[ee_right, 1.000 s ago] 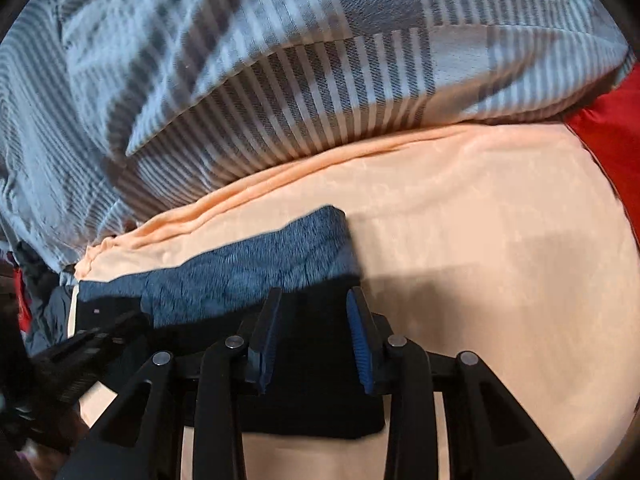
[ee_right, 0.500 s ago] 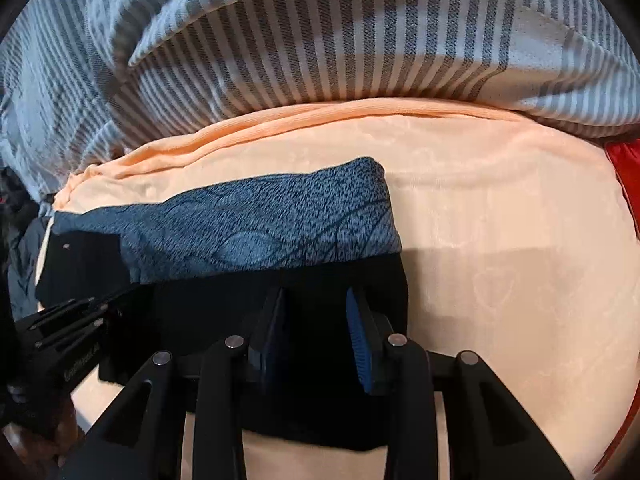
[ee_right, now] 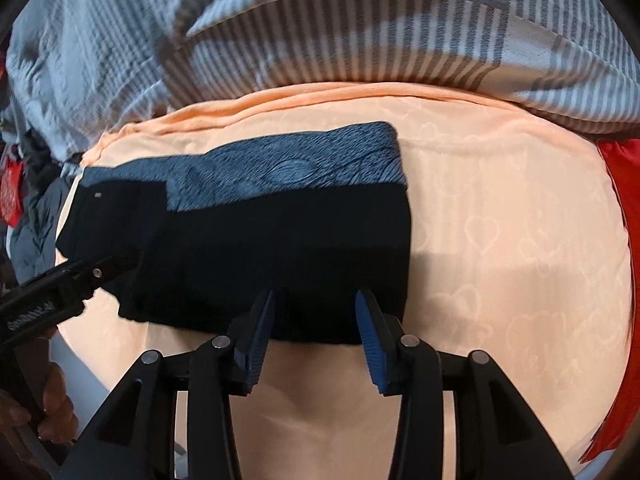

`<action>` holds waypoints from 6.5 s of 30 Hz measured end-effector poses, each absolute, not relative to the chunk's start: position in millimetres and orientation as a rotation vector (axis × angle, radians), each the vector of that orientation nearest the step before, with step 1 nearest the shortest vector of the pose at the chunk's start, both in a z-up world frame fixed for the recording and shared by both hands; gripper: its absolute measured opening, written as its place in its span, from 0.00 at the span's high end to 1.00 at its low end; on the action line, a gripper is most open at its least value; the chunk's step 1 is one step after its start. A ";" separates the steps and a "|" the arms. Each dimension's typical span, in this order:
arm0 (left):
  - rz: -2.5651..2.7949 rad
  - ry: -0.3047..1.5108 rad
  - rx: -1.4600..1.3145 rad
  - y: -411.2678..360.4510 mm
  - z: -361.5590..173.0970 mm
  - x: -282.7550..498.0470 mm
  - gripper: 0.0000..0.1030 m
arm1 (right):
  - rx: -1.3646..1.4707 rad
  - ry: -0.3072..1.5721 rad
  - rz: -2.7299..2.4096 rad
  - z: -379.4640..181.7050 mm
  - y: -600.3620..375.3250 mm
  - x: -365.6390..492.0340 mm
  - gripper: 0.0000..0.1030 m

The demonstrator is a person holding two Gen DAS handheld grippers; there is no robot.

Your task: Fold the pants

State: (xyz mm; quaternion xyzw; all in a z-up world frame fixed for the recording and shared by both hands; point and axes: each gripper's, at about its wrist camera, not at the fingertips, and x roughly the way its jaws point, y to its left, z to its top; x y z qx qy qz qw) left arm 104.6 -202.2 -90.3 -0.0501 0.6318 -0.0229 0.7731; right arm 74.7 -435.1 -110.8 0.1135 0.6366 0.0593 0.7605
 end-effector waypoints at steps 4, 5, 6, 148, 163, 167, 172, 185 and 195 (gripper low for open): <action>-0.040 1.381 -0.135 -180.7 -87.9 92.2 0.01 | 0.234 1.384 0.145 -105.5 -425.9 69.1 0.52; -0.039 1.389 -0.151 -173.3 -88.6 90.3 0.01 | 0.231 1.385 0.144 -104.7 -422.9 68.3 0.51; -0.039 1.400 -0.166 -165.2 -89.1 86.2 0.01 | 0.231 1.388 0.143 -103.9 -420.0 67.5 0.51; -0.590 1.069 0.807 -362.2 -118.0 -6.7 0.62 | 1.052 1.321 0.403 -178.1 -510.6 86.9 0.83; -0.144 1.346 0.047 -194.8 -106.8 122.3 0.48 | 0.603 1.242 0.249 -100.6 -502.2 141.7 0.59; -0.097 1.379 -0.017 -185.6 -125.9 128.0 0.48 | 0.542 1.265 0.245 -112.8 -486.3 171.8 0.59; -0.114 1.371 0.015 -191.4 -132.5 115.1 0.48 | 0.458 1.320 0.227 -121.7 -471.4 183.1 0.93; -0.182 1.387 0.045 -208.7 -140.2 106.5 0.46 | 0.456 1.372 0.169 -134.5 -475.9 152.6 0.95; -0.176 1.384 0.037 -208.2 -142.5 110.5 0.45 | 0.396 1.400 0.152 -119.5 -476.3 119.4 0.95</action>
